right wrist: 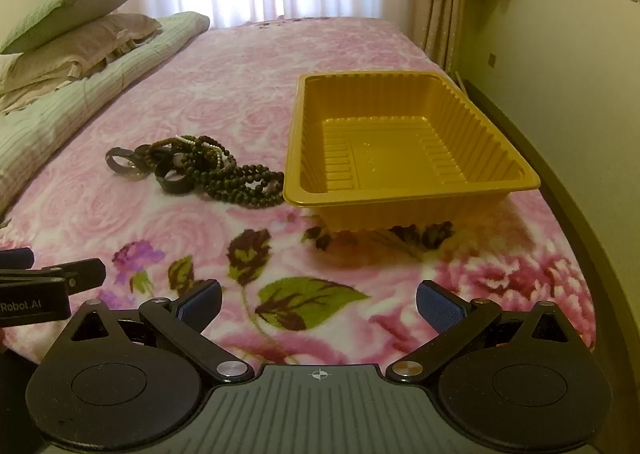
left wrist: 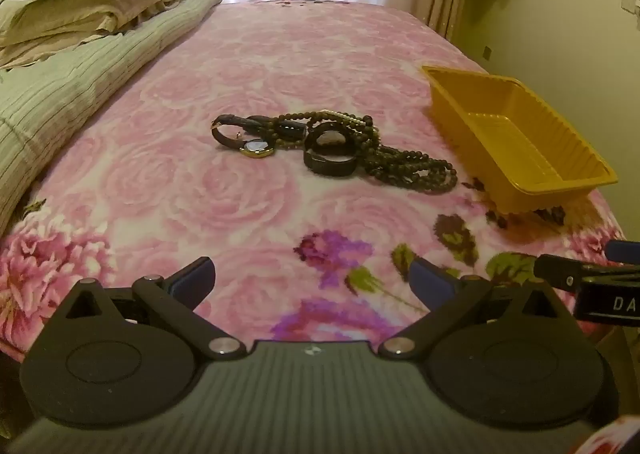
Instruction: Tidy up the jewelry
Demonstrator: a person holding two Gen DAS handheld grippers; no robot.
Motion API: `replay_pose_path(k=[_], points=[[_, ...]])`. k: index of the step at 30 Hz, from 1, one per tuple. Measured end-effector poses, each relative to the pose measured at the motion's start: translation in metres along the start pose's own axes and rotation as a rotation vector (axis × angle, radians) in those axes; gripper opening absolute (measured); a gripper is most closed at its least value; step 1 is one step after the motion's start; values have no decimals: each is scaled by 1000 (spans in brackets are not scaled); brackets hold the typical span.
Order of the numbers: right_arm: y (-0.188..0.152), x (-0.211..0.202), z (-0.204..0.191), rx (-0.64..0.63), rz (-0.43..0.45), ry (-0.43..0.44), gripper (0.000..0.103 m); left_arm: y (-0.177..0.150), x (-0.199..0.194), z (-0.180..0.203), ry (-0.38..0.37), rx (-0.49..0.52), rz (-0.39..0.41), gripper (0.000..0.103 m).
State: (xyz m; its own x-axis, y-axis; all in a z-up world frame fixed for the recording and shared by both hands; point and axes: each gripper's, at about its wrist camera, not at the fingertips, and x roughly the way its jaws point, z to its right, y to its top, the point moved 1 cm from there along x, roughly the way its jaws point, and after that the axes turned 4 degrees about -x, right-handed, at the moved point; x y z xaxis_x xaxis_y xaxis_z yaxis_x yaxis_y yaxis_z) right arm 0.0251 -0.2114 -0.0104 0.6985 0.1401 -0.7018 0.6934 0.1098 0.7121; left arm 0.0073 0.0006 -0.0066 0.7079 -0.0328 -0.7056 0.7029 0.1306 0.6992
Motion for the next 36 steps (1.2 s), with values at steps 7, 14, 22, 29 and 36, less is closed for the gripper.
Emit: replay_pose_path(k=[7,14,22,29,36], points=[[-2,1,-1,3,-5,-2,103,-3,4,-3,-10,10,-2,102],[-3,-1,-5,3,-1,-2,103,-4,2,-1,4,4,0,102],[-1,-1,0,14,2,2,103,-4,0,-1,1,4,3,102],[0,-2,0,16,6,1,103,-4,0,0,-2,5,2,102],[1,-3,0,20,8,0,103,-4,0,0,-2,5,3,102]])
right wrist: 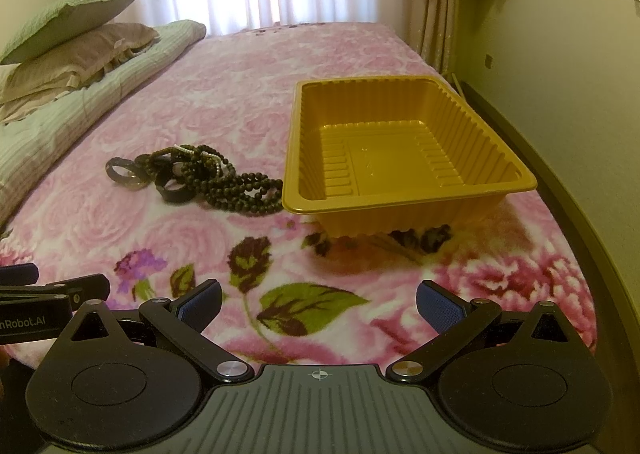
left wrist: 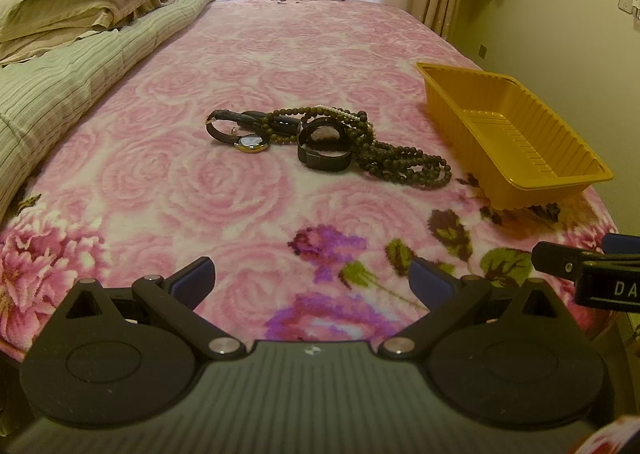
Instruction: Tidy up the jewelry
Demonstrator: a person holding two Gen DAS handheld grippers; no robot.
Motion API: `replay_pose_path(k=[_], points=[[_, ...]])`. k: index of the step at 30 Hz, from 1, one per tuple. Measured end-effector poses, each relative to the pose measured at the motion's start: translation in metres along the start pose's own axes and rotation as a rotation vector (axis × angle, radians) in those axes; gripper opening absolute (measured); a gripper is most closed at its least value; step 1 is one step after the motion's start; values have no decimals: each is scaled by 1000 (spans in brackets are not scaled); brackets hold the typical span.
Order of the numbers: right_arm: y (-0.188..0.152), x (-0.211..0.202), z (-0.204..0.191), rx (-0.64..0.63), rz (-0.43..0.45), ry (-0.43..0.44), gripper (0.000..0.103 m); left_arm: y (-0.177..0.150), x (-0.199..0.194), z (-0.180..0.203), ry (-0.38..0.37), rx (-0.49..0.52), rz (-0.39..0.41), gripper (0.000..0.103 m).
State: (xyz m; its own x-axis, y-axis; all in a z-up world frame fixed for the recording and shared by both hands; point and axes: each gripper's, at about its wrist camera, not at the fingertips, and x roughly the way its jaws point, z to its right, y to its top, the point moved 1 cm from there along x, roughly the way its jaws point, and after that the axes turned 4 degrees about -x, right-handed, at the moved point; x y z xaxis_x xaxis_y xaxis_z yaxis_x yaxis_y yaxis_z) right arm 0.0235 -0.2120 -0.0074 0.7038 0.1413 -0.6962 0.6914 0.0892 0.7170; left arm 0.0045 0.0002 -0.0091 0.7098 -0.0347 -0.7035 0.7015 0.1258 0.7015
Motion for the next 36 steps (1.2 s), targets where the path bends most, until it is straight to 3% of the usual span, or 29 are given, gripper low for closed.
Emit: replay_pose_path(k=[36], points=[[0,0,0,-2,0,0,103,0,0,2,-2,-4,-3,102]])
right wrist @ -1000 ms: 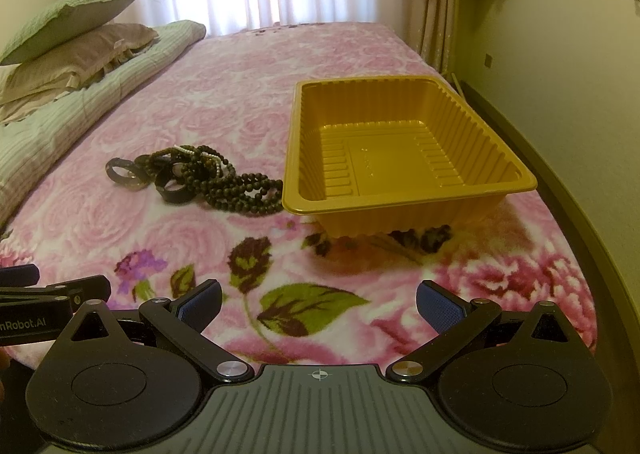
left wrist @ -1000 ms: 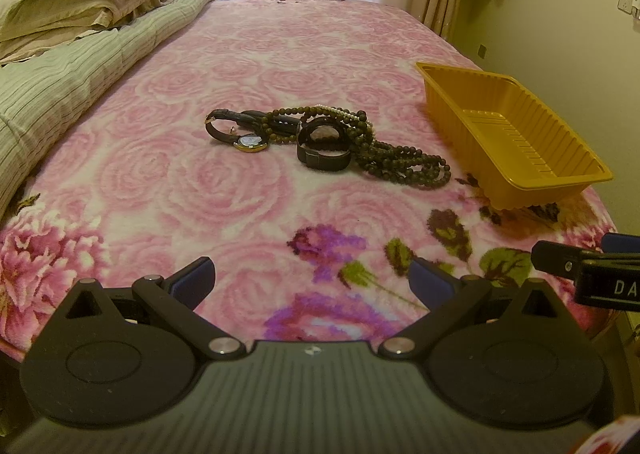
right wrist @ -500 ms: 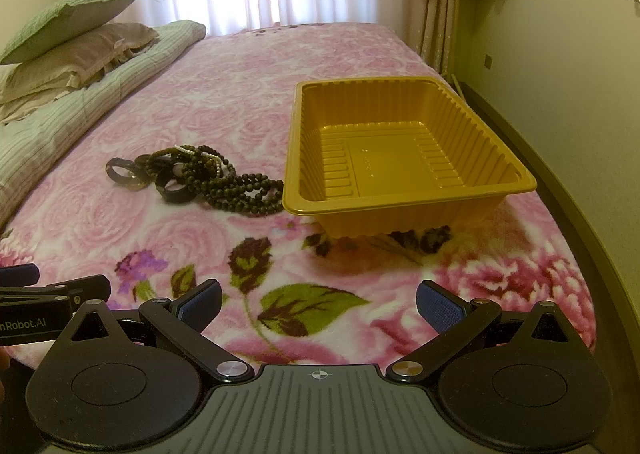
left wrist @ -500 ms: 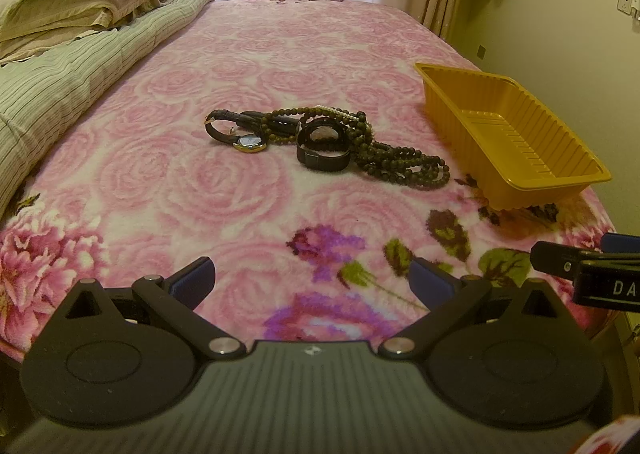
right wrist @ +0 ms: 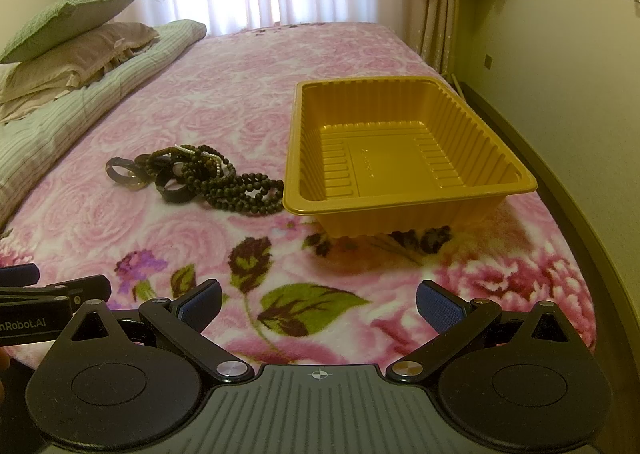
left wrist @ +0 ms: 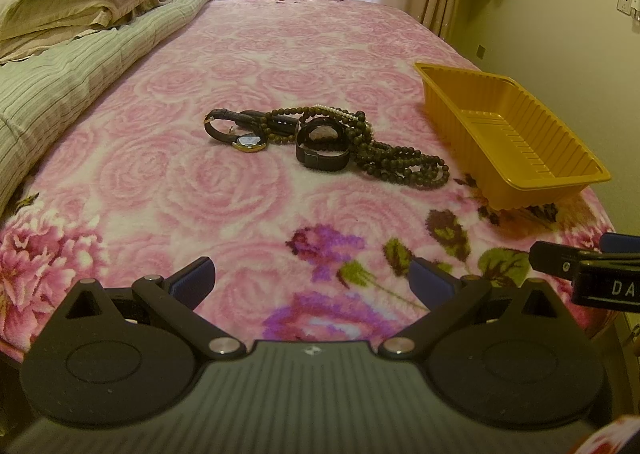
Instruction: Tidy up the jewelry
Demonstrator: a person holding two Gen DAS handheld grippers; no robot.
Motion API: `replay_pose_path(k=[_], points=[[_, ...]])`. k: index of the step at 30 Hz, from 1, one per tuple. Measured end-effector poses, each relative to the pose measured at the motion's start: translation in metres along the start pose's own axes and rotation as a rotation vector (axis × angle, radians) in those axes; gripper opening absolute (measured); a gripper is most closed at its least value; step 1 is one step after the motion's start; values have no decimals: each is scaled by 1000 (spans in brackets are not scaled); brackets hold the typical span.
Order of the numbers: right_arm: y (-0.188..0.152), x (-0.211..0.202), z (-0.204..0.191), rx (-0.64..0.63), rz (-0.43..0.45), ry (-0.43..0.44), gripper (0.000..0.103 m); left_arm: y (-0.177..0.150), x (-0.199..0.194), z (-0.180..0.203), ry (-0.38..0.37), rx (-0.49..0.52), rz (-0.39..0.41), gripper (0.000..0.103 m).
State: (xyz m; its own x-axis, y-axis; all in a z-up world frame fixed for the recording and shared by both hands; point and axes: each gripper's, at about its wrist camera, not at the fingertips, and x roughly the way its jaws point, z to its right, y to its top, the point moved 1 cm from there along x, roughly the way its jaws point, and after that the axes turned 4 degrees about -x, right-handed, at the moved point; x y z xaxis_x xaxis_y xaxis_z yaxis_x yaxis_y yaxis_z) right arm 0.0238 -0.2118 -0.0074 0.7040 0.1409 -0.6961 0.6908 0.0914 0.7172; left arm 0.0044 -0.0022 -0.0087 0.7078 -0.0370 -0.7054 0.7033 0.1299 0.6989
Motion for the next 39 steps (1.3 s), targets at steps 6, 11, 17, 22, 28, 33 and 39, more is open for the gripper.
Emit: replay_pose_path(k=[6,11,17,22,28,33,39], points=[[0,0,0,0,0,-1,103,0,0,0,-2,1,0,102],[1,0,-1,0,2,-1,103,1,0,2,-8,3,0,102],[1,0,-1,1,1,-1,103,2,-1,1,-12,4,1,102],[3,0,-1,8,1,4,103,4,-1,2,-13,4,2,102],[2,1,5,66,6,47,103,6,-1,-1,-40,-11,1,102],[1,1,12,119,19,59,103,8,1,-5,-56,-24,2,102],[1,-2,36,197,61,62,103,11,7,-6,-84,-37,-5,102]])
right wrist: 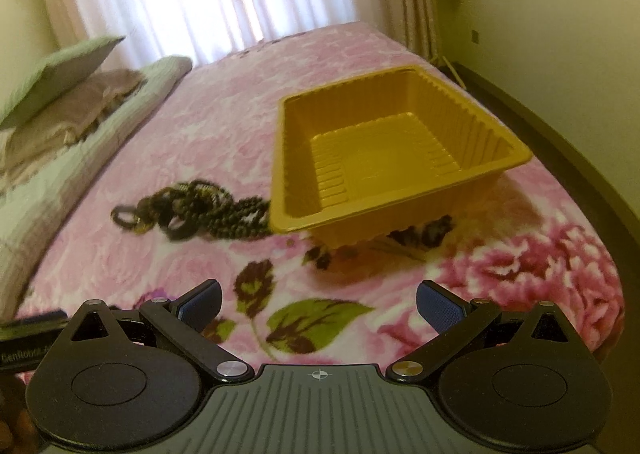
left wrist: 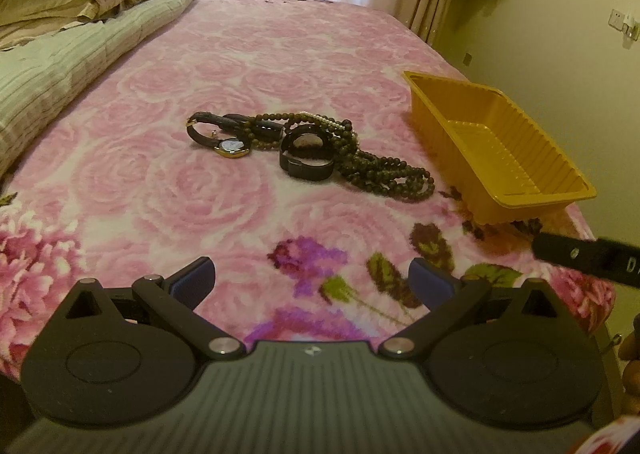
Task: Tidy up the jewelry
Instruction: 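Move the right gripper to the yellow tray and grasp its rim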
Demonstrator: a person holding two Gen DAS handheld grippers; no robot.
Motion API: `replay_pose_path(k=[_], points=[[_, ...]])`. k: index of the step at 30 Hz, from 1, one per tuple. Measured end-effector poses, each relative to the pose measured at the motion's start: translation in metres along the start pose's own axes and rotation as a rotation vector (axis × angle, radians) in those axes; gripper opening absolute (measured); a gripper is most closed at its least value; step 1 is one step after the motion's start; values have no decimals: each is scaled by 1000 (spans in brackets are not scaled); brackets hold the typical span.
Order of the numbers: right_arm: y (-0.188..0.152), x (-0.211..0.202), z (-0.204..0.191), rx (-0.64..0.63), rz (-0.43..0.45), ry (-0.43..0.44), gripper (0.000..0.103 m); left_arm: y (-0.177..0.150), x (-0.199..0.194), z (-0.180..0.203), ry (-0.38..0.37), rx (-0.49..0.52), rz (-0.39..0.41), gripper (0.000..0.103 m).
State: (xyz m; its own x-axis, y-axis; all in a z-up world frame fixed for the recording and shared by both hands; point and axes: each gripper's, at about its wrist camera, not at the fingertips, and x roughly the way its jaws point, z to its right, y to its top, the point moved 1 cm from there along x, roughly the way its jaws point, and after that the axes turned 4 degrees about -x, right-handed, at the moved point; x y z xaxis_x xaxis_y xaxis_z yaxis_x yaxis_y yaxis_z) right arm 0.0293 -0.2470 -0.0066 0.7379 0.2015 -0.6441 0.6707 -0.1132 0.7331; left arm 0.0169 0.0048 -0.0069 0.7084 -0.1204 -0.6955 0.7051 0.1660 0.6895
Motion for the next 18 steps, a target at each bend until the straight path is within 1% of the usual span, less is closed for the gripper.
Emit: replay_pose_path(k=[3,7,11,13,14,16,18], points=[[10,-5,18,-5,52,-45,103,2,5,0,-10,-6,-2,102],[34,-8,52,-7,123,-123,102,4,9,0,-26,-9,10,102],[58,-3,85,-27,188,-177,102,5,13,2,-30,5,43,102],[65,7,101,-45,195,-192,88,6,17,3,-34,4,50,102],[68,13,108,-49,185,-194,78,6,19,3,-36,1,50,102],[71,26,120,-45,159,-198,73,6,23,3,-40,-7,45,102],[73,37,127,-61,133,-186,60,7,28,4,-43,-6,41,102]])
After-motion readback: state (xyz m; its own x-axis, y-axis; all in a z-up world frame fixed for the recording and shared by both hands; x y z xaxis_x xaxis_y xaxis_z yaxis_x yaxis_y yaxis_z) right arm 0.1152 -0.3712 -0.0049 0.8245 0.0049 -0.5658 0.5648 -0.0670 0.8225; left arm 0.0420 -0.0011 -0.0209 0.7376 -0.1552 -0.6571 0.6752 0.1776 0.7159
